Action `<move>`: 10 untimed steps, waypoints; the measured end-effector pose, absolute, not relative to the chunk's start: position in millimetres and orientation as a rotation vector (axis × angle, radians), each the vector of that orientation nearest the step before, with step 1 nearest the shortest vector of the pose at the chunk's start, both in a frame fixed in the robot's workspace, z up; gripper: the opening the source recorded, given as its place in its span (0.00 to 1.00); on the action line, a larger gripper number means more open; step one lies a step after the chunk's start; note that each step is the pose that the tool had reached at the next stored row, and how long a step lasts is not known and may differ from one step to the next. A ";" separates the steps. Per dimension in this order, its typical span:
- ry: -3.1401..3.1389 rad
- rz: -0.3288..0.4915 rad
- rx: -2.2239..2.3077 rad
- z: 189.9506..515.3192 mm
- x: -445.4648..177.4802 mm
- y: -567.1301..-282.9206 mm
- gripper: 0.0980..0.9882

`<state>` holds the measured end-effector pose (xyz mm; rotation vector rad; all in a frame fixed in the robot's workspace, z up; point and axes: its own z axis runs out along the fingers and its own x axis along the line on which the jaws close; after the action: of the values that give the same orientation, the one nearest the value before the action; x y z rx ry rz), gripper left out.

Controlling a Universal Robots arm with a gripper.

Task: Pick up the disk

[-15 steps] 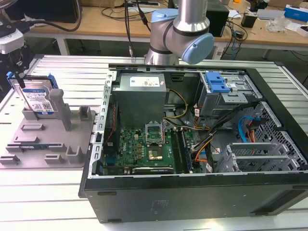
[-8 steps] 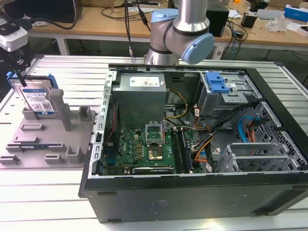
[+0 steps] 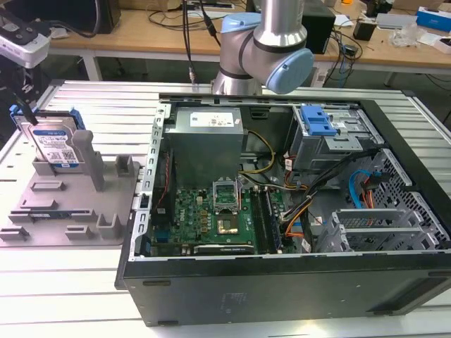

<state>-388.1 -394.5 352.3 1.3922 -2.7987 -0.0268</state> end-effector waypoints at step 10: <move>-2.590 -0.023 1.745 352.3 -388.1 -394.5 0.52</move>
<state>-388.1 -394.5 352.3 1.7455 -2.5904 -0.0227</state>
